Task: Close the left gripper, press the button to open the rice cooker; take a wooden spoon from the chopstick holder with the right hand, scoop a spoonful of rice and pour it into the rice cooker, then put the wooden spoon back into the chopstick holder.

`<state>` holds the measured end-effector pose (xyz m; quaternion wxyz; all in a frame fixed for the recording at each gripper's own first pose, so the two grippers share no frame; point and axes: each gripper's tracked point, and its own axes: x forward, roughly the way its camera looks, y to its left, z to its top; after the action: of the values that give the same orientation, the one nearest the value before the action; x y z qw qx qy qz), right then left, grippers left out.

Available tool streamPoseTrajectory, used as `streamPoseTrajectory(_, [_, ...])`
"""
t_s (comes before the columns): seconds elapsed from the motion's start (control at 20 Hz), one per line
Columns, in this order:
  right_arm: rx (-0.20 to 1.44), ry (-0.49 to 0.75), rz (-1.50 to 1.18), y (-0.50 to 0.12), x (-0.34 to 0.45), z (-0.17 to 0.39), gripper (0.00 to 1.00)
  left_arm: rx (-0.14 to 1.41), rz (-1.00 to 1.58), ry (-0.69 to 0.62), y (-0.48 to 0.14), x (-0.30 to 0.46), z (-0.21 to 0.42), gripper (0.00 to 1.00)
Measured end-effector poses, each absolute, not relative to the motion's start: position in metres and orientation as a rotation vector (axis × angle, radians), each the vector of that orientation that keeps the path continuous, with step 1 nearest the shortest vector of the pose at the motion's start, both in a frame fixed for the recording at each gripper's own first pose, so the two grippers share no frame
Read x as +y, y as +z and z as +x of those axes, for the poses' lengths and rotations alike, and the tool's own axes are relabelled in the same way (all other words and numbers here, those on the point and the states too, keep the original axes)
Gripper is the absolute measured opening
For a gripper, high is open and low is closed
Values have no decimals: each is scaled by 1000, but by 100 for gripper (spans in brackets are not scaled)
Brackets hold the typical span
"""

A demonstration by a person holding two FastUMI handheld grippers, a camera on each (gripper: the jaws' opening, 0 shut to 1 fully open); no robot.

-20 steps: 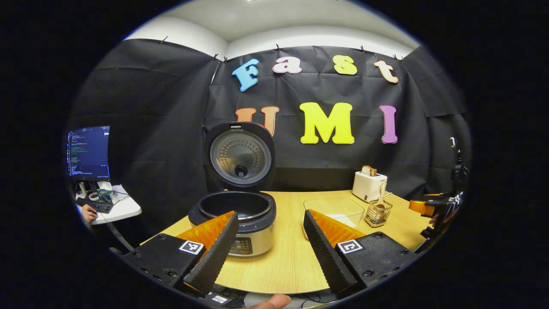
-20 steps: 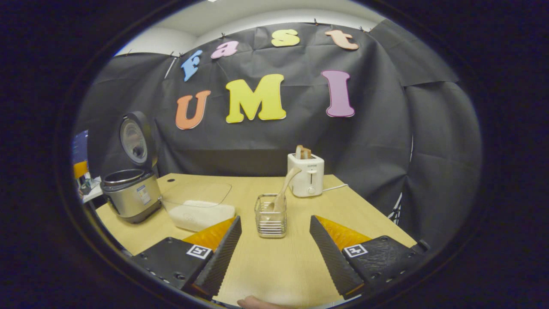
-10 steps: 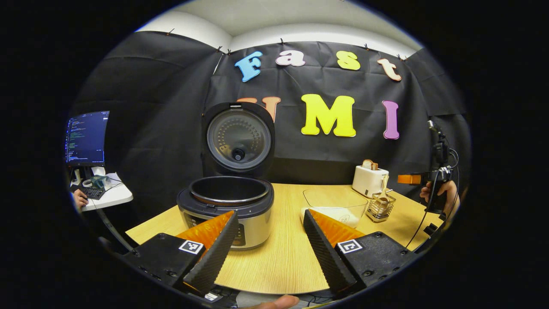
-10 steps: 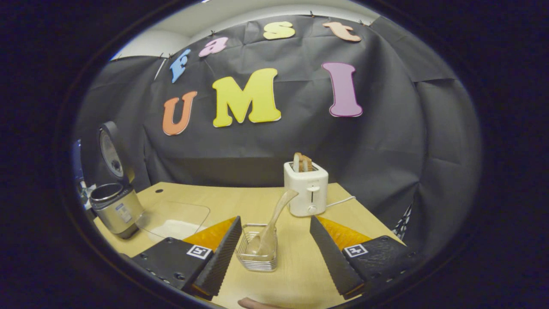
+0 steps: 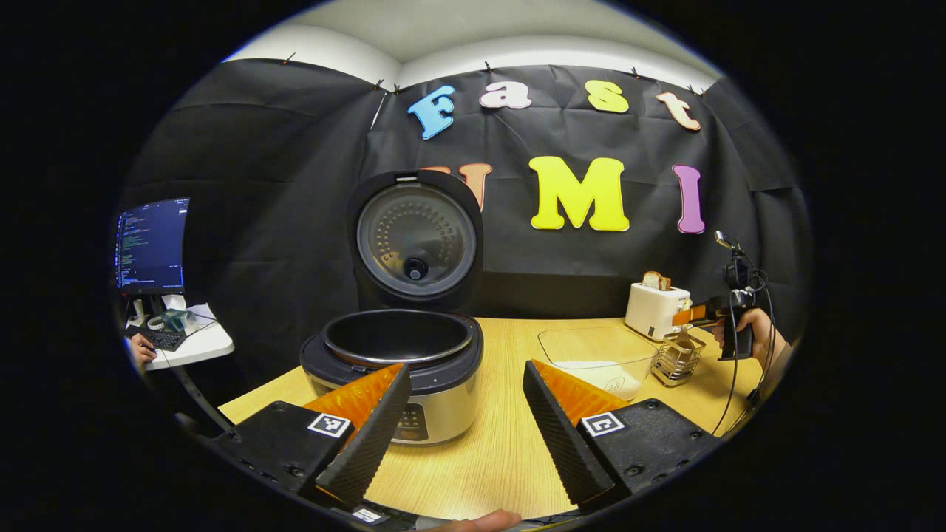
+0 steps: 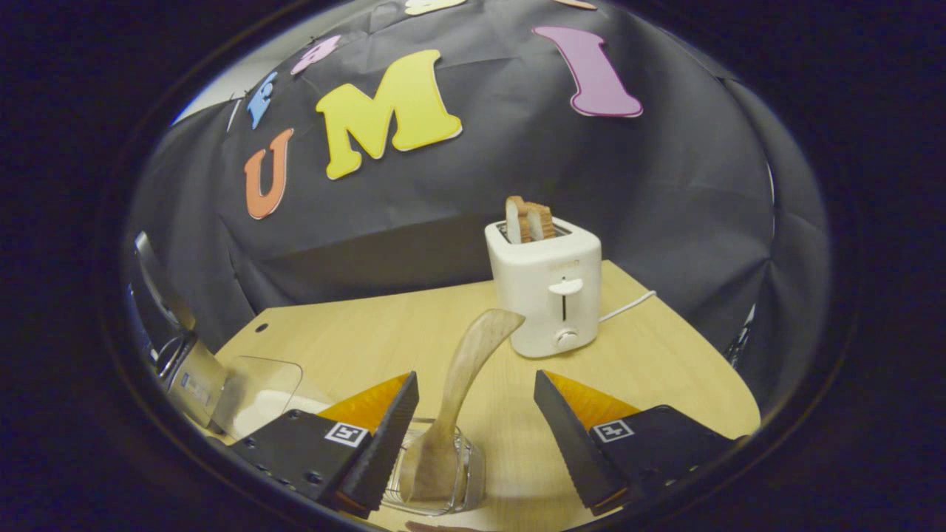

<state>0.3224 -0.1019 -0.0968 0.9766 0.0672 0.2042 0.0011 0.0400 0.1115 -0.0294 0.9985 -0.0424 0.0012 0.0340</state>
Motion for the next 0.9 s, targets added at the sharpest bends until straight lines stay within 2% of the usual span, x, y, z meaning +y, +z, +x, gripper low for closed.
streamPoseTrajectory(0.05, [416,-10,124,-100,-104,328,88,7,-80,68,-30,110,41,98])
streamPoseTrajectory(0.1, [427,-24,111,-103,-105,333,85,7,-77,67,-30,110,43,98])
streamPoseTrajectory(0.2, [446,-14,106,-107,-99,337,86,9,-74,59,-31,109,47,97])
streamPoseTrajectory(0.35, [460,-22,110,-111,-96,341,43,14,-64,52,-35,109,49,98])
streamPoseTrajectory(0.45, [466,-35,103,-111,-96,339,20,19,-61,48,-37,108,49,98])
streamPoseTrajectory(0.65, [429,-16,157,-96,-85,331,10,12,-62,45,-36,110,43,98])
streamPoseTrajectory(0.7, [431,-23,144,-94,-83,328,5,12,-61,45,-35,110,42,97])
streamPoseTrajectory(0.9, [394,-31,96,-80,-75,311,5,-1,-64,40,-36,110,28,97])
